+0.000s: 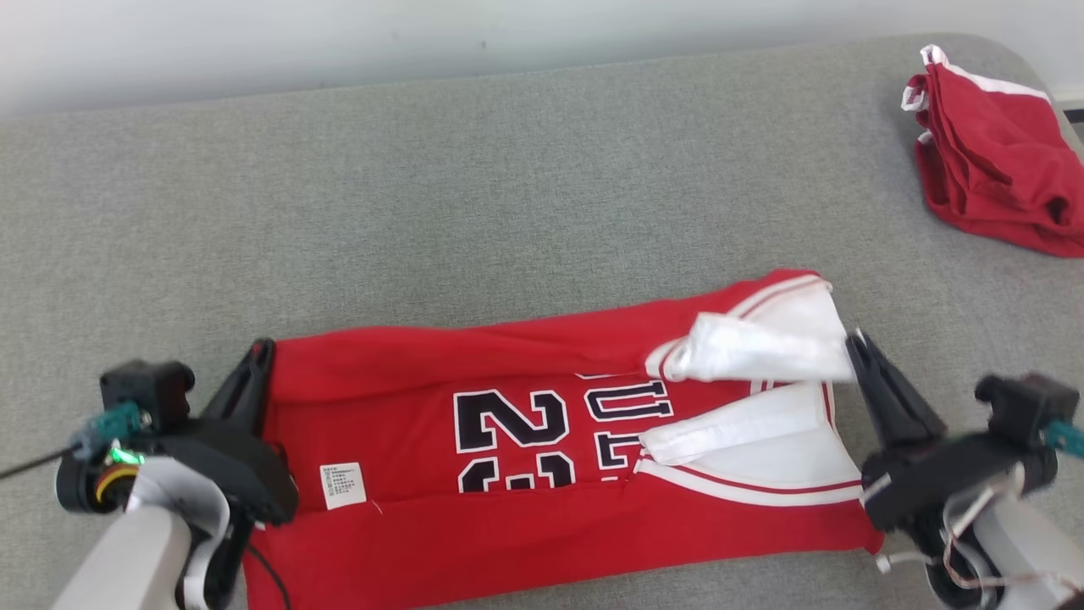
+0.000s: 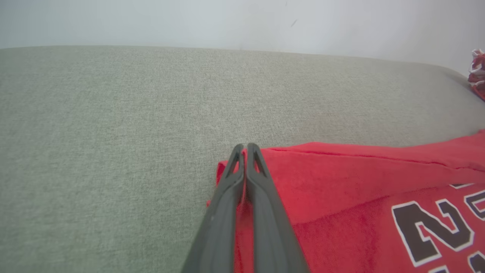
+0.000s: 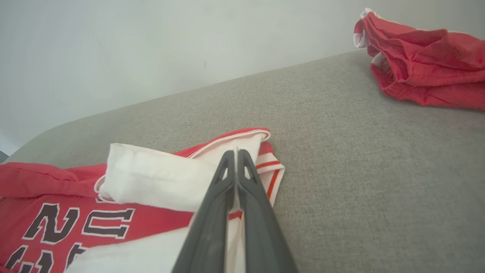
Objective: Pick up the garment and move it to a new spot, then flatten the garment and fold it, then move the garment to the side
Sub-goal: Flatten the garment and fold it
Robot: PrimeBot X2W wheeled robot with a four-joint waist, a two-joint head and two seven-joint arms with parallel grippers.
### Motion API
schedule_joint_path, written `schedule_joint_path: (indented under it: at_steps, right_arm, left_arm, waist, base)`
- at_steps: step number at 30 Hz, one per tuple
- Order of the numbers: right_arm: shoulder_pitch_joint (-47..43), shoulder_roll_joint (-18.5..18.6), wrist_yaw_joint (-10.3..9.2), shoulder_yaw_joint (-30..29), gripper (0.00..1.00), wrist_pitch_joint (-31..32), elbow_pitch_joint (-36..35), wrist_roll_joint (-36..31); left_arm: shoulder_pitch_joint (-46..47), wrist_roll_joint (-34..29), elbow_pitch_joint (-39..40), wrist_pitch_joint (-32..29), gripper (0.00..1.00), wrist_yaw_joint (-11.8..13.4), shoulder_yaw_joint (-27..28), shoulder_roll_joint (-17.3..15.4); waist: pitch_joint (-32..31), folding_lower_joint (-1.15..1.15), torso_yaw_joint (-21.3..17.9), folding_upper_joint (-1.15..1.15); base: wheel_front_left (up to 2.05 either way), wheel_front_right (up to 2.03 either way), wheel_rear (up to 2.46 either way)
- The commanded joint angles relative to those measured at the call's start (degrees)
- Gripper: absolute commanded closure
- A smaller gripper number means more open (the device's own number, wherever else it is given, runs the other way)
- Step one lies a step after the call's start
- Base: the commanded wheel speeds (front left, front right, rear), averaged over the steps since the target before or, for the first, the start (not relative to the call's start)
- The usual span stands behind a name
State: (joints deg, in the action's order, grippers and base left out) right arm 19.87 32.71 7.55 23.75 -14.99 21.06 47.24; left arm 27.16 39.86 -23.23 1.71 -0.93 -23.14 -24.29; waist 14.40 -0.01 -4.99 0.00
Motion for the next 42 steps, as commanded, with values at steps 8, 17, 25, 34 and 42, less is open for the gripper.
schedule_joint_path:
  at_steps: [8,17,25,34,42]
  right_arm:
    - [-9.4,-2.6,-0.17,-7.9,1.00,2.0,-3.7,-2.9]
    - [-15.0,-6.3,-0.17,-14.2,0.00,5.8,-7.6,-6.6]
    - [-16.7,-7.4,-0.17,-18.3,0.00,8.5,-10.2,-9.1]
    - [-12.2,-8.0,-0.17,-19.7,0.00,13.9,-5.2,-13.1]
    - [-8.0,-9.3,-0.17,-17.8,0.00,17.2,5.0,-14.5]
  left_arm:
    - [-6.4,0.6,3.0,3.1,1.00,2.0,-0.5,1.2]
    - [-9.8,0.3,3.3,6.8,0.00,3.4,-0.3,2.3]
    - [-12.6,-1.2,3.9,12.0,0.00,5.0,1.0,3.5]
    - [-16.5,-10.0,10.7,13.5,0.00,8.2,8.2,7.1]
    - [-23.3,-18.6,16.1,13.5,0.00,6.7,17.8,13.9]
  waist:
    - [-0.6,0.01,0.9,0.00]
    - [-2.0,0.01,1.8,0.00]
    - [-4.0,0.01,2.7,0.00]
    - [-5.1,0.01,4.7,0.00]
    - [-6.0,0.01,6.6,0.00]
  base:
    - [0.00,0.00,0.00]
    - [0.00,0.00,0.00]
    - [0.00,0.00,0.00]
    - [0.00,0.00,0.00]
    - [0.00,0.00,0.00]
